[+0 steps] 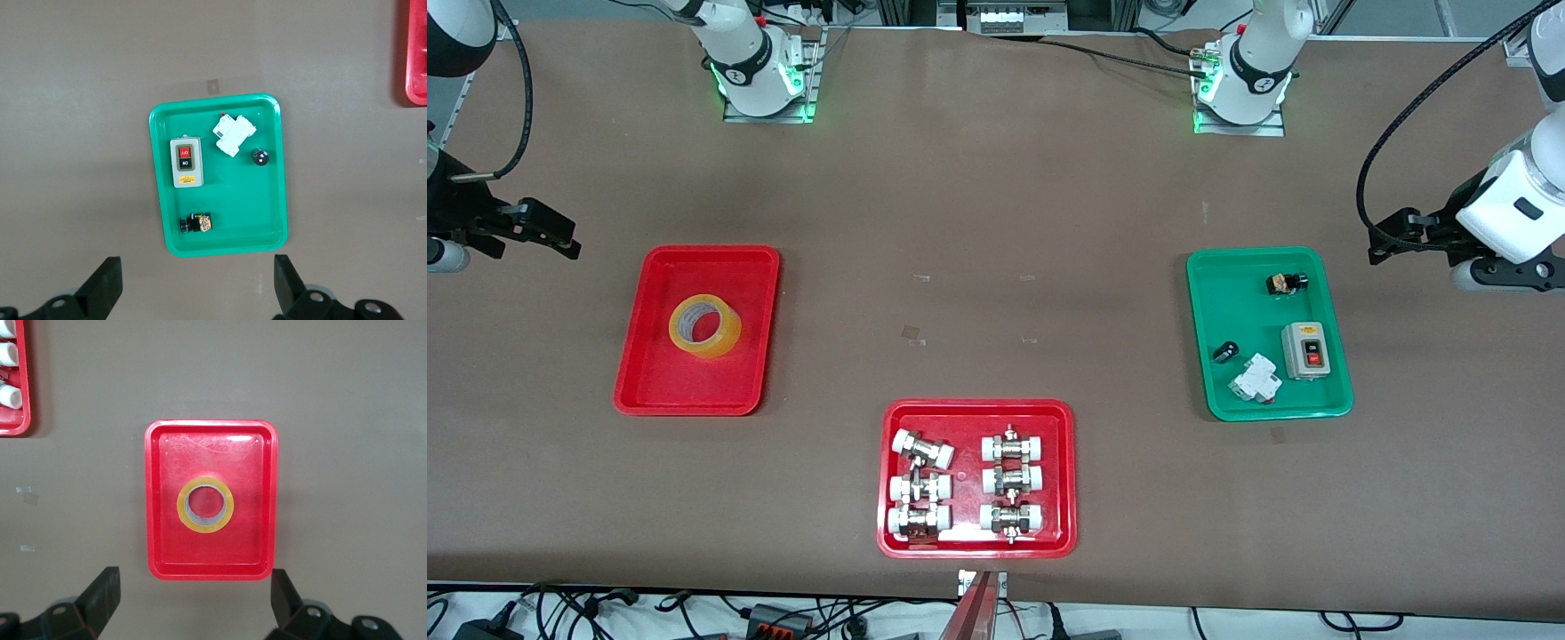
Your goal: Left arm passes tape to right arm into tray
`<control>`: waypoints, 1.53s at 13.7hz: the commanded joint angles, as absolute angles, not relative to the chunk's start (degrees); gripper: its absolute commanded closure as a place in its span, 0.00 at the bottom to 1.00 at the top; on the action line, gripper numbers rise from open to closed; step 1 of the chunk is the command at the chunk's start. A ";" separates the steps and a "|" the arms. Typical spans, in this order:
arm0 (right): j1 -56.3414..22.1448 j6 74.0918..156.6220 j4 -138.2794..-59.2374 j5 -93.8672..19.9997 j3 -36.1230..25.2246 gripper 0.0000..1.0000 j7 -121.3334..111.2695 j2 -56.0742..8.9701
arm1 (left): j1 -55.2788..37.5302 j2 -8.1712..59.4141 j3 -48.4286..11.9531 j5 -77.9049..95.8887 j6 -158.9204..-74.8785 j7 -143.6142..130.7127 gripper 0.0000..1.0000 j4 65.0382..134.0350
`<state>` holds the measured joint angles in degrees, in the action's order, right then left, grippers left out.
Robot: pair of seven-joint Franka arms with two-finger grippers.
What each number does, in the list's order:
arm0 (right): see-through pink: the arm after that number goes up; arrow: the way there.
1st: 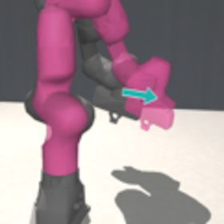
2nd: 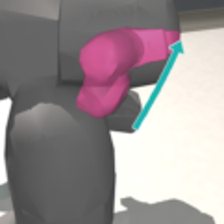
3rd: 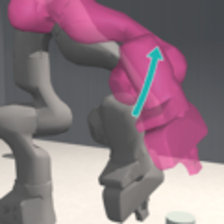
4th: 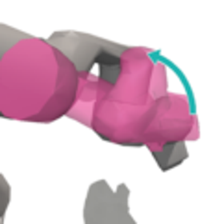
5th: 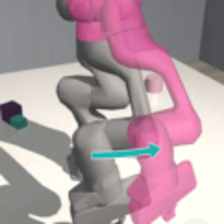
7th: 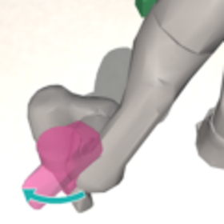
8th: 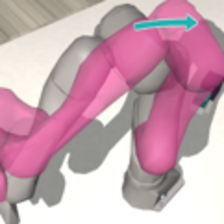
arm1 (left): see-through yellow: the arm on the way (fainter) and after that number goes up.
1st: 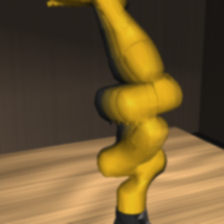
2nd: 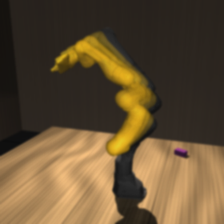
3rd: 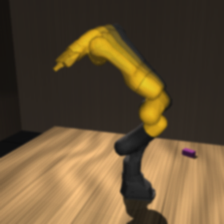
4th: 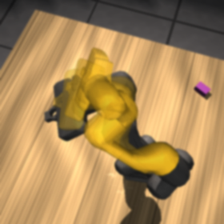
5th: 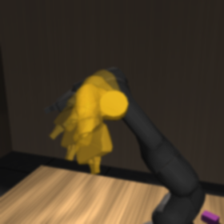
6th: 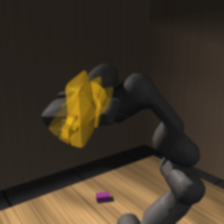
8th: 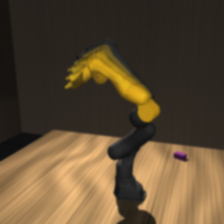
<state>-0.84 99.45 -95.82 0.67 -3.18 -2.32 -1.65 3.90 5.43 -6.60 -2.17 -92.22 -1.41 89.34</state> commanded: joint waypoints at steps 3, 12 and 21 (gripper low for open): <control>-1.23 98.43 -96.06 0.88 -3.34 0.00 -1.85 -0.44 | 4.22 4.75 -6.77 -1.76 -92.37 -0.26 0.00 89.38; 2.19 98.53 -96.24 0.79 -0.80 0.00 -1.93 -0.44 | 4.31 4.75 -6.77 -1.76 -92.37 -0.26 0.00 89.38; 2.02 97.91 -96.33 0.88 -0.62 0.00 -2.99 0.26 | 4.31 4.75 -6.77 -1.67 -92.37 -0.26 0.00 89.38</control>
